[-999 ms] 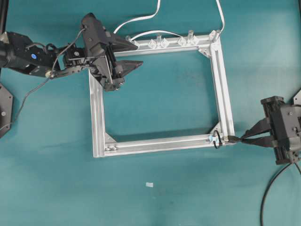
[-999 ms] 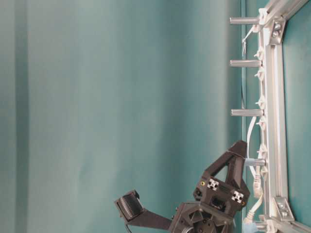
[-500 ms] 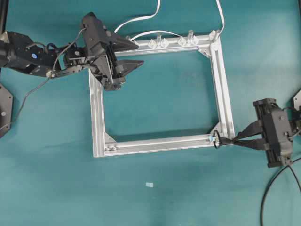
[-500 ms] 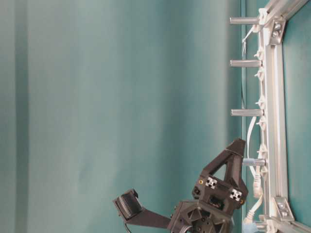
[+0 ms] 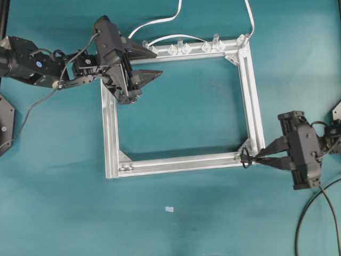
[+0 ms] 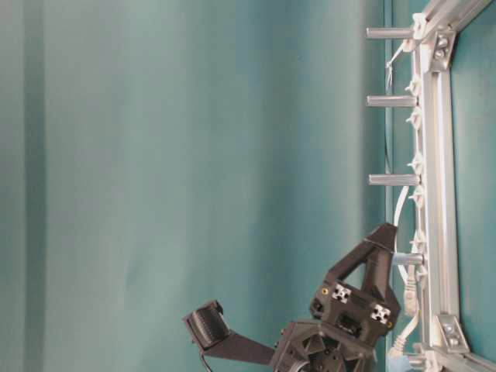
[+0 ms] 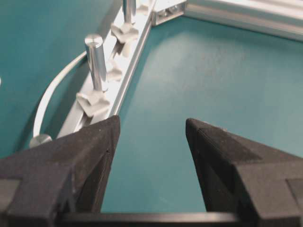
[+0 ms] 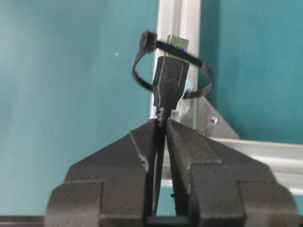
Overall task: Insert the wire through the string loop located on the right side.
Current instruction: 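Move the left gripper across the frame toward the protruding USB plug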
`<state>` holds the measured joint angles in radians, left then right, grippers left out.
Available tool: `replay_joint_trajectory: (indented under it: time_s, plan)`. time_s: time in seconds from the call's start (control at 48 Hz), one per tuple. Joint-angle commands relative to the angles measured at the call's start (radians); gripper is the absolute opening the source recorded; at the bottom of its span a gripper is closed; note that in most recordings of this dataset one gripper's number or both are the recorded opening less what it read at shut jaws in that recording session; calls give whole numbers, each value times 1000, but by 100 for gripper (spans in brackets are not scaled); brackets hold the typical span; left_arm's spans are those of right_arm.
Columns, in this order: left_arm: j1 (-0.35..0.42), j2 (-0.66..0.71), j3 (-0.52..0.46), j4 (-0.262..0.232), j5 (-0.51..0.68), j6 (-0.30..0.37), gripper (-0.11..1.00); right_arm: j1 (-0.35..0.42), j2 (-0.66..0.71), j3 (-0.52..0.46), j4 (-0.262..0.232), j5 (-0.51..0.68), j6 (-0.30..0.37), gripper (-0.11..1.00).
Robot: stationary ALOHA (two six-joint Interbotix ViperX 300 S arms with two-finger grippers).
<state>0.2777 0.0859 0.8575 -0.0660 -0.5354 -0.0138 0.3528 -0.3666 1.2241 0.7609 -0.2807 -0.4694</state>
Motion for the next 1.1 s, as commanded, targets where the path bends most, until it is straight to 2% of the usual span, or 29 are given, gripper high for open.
replay_joint_trajectory:
  time_s: [0.0,0.25,0.604,0.895,1.083]
  plan:
    - [-6,-20,-18,2,8,-8,61,-14,6,-29,-15,-9,-2,10]
    - [-15,-18,-25,2,11,-8,61,-25,38,-58,-44,-9,-2,10]
    - [-31,17,-57,2,11,-8,61,-32,51,-67,-46,-9,-2,10]
    - [-89,52,-97,3,20,-8,60,-35,51,-67,-46,-9,-2,10]
    - [-137,52,-120,2,67,-9,60,-38,51,-66,-46,-9,-2,10]
